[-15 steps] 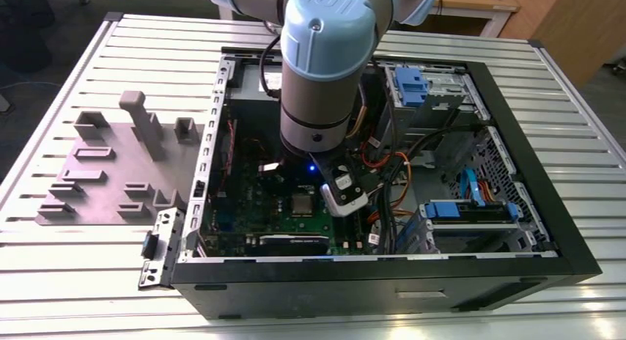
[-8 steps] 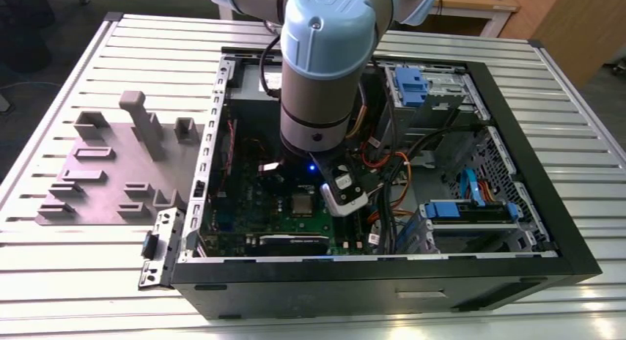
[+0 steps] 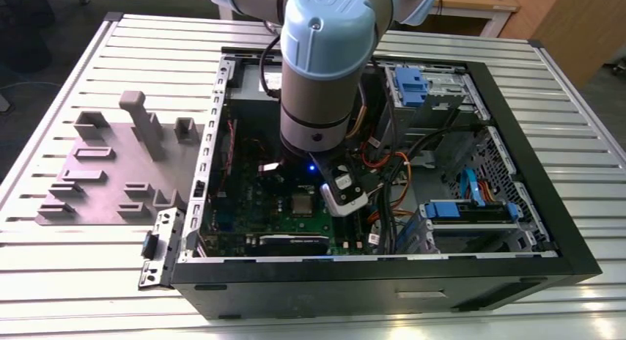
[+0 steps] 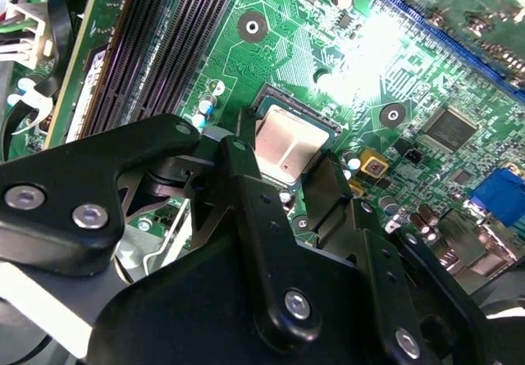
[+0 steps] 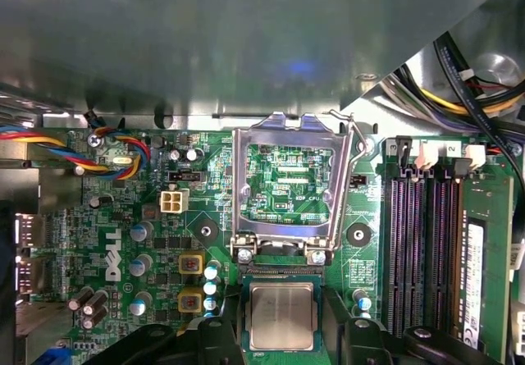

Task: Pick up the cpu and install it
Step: 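Place the cpu into insertion slot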

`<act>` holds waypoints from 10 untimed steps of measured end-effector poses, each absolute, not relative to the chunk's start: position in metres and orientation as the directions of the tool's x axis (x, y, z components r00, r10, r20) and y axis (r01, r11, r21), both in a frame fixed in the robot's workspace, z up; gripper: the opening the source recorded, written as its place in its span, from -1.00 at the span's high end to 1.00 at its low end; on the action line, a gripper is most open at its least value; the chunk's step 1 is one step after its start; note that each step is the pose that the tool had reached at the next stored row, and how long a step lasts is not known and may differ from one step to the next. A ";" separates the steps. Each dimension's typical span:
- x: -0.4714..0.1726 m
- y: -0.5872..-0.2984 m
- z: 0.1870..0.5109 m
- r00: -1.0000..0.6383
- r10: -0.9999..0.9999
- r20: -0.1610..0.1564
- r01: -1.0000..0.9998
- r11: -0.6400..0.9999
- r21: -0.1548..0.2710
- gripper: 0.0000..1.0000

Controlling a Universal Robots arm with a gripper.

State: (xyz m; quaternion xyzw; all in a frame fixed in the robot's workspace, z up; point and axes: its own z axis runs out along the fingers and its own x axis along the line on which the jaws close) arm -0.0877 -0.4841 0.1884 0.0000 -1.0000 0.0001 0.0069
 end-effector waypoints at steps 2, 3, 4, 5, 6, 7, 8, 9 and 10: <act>-0.088 -0.484 0.188 -1.000 0.000 0.014 0.000 1.000 0.000 0.06; -0.088 -0.484 0.188 -1.000 0.000 0.014 0.000 1.000 0.001 0.06; -0.088 -0.484 0.188 -1.000 0.000 0.014 0.000 1.000 0.001 0.06; -0.088 -0.484 0.188 -1.000 0.000 0.014 0.000 1.000 0.001 0.06; -0.088 -0.484 0.188 -1.000 0.000 0.014 0.000 1.000 0.002 0.06; -0.088 -0.484 0.188 -1.000 0.000 0.014 0.000 1.000 0.002 0.06; -0.088 -0.484 0.188 -1.000 0.000 0.014 0.000 1.000 0.002 0.06; -0.088 -0.484 0.188 -1.000 0.000 0.014 0.000 1.000 0.002 0.06; -0.088 -0.484 0.188 -1.000 0.000 0.014 0.000 1.000 0.002 0.06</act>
